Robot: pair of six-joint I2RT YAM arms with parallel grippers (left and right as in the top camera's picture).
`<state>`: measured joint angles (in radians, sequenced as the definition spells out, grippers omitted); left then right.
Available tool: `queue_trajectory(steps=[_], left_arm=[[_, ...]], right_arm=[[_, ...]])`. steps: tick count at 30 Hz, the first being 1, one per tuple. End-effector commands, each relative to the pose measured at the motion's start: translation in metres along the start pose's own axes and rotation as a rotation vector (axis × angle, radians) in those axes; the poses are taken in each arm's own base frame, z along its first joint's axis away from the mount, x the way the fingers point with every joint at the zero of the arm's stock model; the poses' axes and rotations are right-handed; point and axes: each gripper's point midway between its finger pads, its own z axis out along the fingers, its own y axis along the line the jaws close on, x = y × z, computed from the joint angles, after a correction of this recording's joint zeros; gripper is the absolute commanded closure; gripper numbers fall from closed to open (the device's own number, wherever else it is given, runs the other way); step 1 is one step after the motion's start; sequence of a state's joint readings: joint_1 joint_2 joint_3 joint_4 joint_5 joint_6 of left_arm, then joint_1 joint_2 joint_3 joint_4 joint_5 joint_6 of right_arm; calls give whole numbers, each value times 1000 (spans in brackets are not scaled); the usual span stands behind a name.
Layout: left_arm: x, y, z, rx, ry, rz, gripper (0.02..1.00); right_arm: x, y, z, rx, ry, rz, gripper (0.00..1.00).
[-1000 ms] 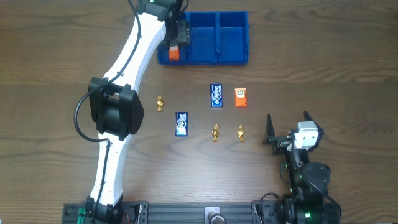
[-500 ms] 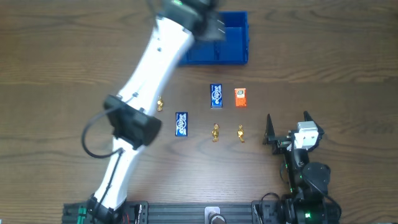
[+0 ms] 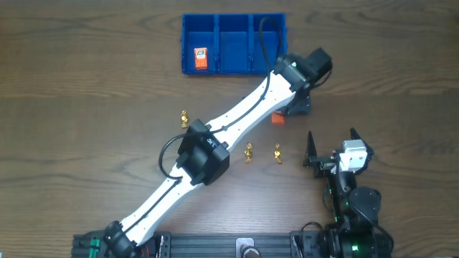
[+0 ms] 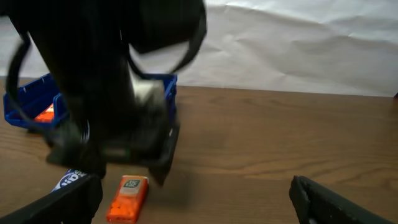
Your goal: Sort Candies Into Trays
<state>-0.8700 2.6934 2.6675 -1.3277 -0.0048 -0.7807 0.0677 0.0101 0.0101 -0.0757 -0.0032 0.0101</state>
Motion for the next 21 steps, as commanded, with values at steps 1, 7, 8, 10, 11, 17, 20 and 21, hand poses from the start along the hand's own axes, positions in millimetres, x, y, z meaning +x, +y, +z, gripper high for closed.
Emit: queue_trajectory(steps=[1, 7, 8, 10, 11, 17, 20, 21], left_arm=[[0, 9, 6, -18, 25, -52, 191], [3, 15, 21, -28, 58, -73, 224], [2, 15, 23, -21, 62, -64, 231], [3, 14, 27, -13, 66, -52, 242], [4, 13, 28, -10, 70, -48, 246], [4, 14, 30, -11, 72, -41, 261], [3, 11, 32, 1, 71, -34, 268], [3, 11, 33, 3, 72, -34, 268]], right_arm=[[1, -2, 0, 11, 1, -11, 3], [1, -2, 0, 11, 1, -11, 3], [1, -2, 0, 11, 1, -11, 3], [1, -2, 0, 11, 1, -12, 3], [1, -2, 0, 11, 1, -12, 3], [1, -2, 0, 11, 1, -11, 3], [1, -2, 0, 11, 1, -11, 3], [1, -2, 0, 11, 1, -11, 3]])
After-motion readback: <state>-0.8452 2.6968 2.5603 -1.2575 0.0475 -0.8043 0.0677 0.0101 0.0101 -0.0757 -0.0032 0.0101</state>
